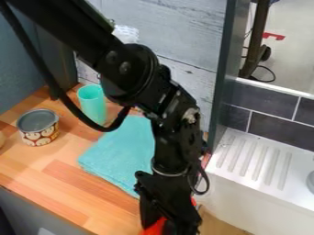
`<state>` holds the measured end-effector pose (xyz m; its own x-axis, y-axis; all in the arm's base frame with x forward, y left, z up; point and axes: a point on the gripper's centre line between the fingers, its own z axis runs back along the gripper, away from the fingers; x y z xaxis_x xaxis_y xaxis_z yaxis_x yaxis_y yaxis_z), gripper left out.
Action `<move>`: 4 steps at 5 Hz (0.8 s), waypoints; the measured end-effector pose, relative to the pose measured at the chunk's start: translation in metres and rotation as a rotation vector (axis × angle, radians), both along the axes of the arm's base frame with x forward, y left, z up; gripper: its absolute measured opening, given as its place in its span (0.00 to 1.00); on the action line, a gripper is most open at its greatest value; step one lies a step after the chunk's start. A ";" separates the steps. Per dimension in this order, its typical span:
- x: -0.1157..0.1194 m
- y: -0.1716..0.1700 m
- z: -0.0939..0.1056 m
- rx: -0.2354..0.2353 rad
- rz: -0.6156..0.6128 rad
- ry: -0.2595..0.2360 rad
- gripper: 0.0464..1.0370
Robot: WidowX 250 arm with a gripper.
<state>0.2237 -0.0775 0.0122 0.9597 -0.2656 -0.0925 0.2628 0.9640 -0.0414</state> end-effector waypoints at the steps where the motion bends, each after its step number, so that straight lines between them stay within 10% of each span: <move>1: -0.002 0.001 0.005 0.003 0.002 0.009 0.50; 3: -0.005 0.031 0.067 0.048 0.078 -0.121 0.50; 4: -0.015 0.053 0.073 0.065 0.109 -0.101 0.50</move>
